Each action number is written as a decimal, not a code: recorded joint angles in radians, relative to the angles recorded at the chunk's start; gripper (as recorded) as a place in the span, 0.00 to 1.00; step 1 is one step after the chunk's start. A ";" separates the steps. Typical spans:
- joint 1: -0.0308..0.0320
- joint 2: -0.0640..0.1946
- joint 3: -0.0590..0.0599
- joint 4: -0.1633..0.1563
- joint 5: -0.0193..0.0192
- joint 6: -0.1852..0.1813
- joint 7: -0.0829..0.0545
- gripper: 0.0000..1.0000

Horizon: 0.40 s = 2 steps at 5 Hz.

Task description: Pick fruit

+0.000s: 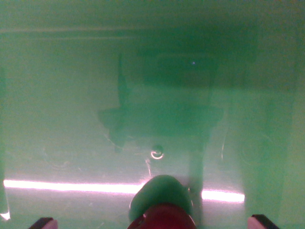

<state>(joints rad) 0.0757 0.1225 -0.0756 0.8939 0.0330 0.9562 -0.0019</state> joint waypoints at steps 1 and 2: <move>0.0000 0.000 0.000 0.000 0.0000 0.000 0.000 0.00; 0.0000 0.007 0.001 -0.037 -0.0020 -0.037 -0.002 0.00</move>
<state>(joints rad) 0.0756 0.1292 -0.0742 0.8569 0.0310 0.9197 -0.0040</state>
